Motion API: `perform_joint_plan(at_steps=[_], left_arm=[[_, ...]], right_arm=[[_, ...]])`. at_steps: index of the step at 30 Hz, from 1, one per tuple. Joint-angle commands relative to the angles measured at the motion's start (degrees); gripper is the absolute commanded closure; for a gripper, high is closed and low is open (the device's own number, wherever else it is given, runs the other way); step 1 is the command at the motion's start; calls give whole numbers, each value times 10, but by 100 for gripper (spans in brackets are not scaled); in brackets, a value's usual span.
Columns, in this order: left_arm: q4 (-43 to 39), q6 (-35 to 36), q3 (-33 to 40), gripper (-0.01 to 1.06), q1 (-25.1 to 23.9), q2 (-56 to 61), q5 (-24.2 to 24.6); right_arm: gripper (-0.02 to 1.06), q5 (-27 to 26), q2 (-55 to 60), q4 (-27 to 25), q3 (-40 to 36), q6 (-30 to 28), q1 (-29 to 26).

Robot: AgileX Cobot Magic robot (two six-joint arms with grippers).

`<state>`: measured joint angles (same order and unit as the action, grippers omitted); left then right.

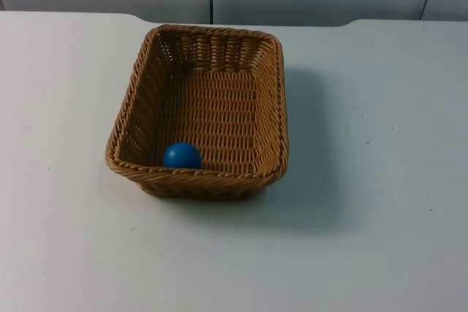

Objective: Pick up the basket with the left hand and place the ball into the basket with the right hand.

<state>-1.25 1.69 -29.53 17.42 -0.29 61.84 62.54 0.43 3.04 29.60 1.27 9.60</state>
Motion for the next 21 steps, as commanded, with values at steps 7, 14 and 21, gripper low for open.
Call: perform_joint_plan(at_steps=[7, 14, 21], left_arm=[[7, -4, 1, 0, 3, 3, 0], [7, -4, 1, 0, 3, 3, 0], [7, -4, 1, 0, 3, 3, 0]], right_arm=[[0, -7, -4, -4, -5, 2, 2], [0, -7, -4, -4, -5, 2, 2], [0, -7, -4, -4, -5, 2, 2]])
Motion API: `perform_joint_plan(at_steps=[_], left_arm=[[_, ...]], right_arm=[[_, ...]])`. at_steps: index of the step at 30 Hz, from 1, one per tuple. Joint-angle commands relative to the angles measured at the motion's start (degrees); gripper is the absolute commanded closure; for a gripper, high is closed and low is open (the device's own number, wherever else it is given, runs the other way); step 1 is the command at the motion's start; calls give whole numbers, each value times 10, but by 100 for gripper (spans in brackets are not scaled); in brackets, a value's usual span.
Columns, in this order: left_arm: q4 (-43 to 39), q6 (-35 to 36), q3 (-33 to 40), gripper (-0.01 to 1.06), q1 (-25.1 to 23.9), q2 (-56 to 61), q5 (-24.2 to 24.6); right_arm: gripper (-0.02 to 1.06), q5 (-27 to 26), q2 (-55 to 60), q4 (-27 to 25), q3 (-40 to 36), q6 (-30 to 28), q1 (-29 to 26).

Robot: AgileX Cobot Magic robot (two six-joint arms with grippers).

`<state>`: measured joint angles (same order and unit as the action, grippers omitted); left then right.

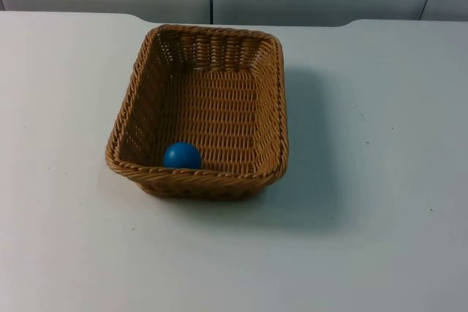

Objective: Pick up the basket with the left hand and place the ball into the basket with the right hand.

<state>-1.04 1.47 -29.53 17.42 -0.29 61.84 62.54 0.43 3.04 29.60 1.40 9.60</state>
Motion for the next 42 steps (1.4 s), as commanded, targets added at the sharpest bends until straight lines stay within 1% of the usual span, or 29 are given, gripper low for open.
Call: perform_joint_plan(at_steps=[1, 6, 10, 11, 15, 16, 18, 20, 23, 28, 37, 42], left_arm=[[5, -2, 1, 0, 3, 3, 0], [5, -2, 1, 0, -5, 3, 0], [5, -2, 1, 0, -59, 3, 0], [5, -2, 1, 0, -59, 3, 0], [5, -2, 1, 0, -133, 3, 0], [5, -2, 1, 0, -133, 3, 0], [5, -2, 1, 0, -182, 3, 0], [5, -2, 1, 0, -214, 3, 0], [5, -2, 1, 0, -221, 3, 0], [5, -2, 1, 0, -210, 3, 0], [5, -2, 1, 0, -210, 3, 0], [5, -2, 1, 0, -206, 3, 0]], right_arm=[[0, -7, -4, -4, -5, 1, 2], [0, -7, -4, -4, -5, 1, 2], [0, -7, -4, -4, -5, 1, -19], [0, -7, -4, -4, -5, 1, -19], [0, -7, -4, -4, -5, 1, -61], [0, -7, -4, -4, -5, 1, -61], [0, -7, -4, -4, -5, 1, -79], [0, -7, -4, -4, -5, 1, -86], [0, -7, -4, -4, -5, 1, -86], [0, -7, -4, -4, -5, 1, -86], [0, -7, -4, -4, -5, 1, -86], [0, -7, -4, -4, -5, 1, -105]])
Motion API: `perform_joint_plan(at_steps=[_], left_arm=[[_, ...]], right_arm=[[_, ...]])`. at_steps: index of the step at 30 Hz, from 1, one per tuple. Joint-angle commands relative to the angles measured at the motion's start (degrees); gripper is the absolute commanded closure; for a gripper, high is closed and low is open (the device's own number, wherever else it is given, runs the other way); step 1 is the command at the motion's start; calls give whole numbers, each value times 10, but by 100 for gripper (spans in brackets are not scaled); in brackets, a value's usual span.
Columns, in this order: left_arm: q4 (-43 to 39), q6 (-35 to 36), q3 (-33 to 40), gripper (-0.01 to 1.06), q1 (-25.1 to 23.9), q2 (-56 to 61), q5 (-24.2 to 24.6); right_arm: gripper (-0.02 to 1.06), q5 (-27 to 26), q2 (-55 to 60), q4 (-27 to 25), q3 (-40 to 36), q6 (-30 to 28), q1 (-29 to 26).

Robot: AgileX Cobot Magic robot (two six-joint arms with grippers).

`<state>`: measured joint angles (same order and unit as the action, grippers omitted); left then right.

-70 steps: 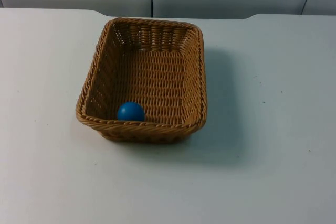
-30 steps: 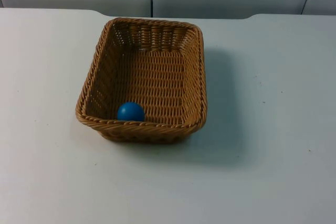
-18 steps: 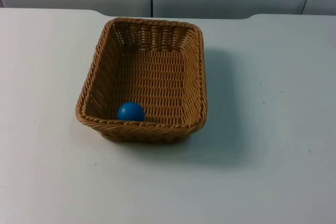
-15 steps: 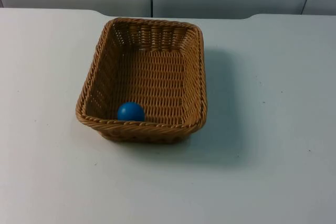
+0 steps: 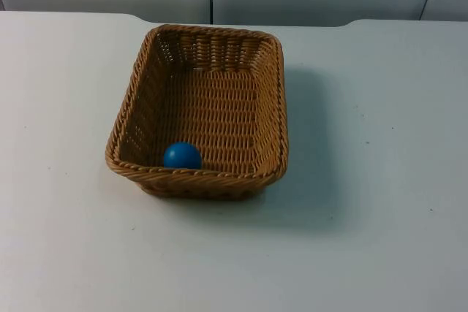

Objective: Pick up the basket with the left hand and place the ball into the basket with the right hand.

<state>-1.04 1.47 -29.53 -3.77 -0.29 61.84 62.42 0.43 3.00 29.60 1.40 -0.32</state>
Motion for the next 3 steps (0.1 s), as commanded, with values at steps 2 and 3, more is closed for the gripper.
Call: perform_joint_plan(at_steps=[2, 3], left_arm=[[5, -2, 1, 0, 16, 3, 0], [5, -2, 1, 0, 24, 3, 0]], right_arm=[[0, -6, -4, -4, -5, 1, -10], [0, -6, -4, -4, -5, 1, -10]])
